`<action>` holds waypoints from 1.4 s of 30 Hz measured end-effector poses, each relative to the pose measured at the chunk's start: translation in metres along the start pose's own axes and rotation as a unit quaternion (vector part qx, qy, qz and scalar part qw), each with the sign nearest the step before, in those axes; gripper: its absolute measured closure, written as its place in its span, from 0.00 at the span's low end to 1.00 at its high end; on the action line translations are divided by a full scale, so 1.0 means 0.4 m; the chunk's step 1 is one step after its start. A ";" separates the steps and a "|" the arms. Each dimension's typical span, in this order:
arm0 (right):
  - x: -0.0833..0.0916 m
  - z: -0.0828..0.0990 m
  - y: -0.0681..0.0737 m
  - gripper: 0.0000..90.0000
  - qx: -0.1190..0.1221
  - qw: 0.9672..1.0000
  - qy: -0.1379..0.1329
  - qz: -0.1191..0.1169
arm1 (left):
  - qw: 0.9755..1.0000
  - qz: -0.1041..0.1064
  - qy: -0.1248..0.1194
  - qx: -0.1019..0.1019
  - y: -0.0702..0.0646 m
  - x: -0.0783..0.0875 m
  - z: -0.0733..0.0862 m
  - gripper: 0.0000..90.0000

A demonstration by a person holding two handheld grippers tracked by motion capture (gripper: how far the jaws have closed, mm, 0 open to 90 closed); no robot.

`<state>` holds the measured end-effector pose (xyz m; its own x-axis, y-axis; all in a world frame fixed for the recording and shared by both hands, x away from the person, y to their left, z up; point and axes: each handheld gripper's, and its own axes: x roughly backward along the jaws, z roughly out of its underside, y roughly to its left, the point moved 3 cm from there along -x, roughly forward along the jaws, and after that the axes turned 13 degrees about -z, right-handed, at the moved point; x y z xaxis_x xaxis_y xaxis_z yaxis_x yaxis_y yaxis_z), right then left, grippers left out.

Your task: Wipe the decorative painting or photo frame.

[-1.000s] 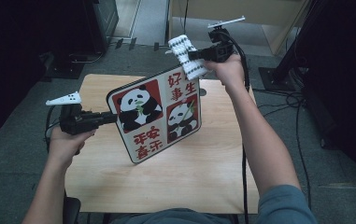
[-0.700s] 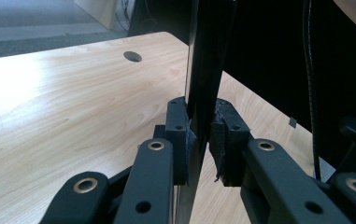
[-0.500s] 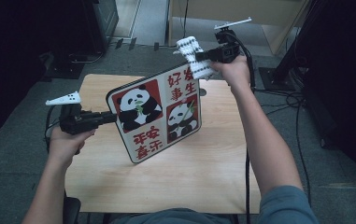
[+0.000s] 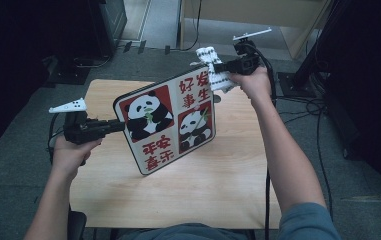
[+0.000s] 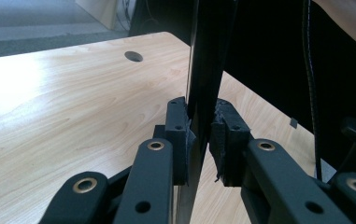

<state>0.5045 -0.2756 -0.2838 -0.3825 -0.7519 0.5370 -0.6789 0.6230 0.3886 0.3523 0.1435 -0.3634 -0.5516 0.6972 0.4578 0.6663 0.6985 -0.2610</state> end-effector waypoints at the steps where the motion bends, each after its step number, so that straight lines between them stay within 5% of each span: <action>1: 0.000 0.003 -0.001 0.86 0.002 1.000 0.000 0.000 | 1.000 0.000 0.000 0.000 0.000 0.000 0.000 0.87; 29: -0.017 0.106 -0.032 0.87 -0.004 1.000 -0.002 -0.027 | 1.000 0.003 -0.002 0.009 0.006 -0.003 0.003 0.87; 42: -0.021 0.149 -0.044 0.86 0.007 0.999 0.000 -0.039 | 1.000 -0.015 0.000 0.003 0.001 -0.002 -0.001 0.87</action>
<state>0.4823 -0.2932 -0.3397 -0.3278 -0.7975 0.5064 -0.7155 0.5596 0.4181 0.3532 0.1434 -0.3636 -0.5712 0.6758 0.4659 0.6468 0.7200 -0.2514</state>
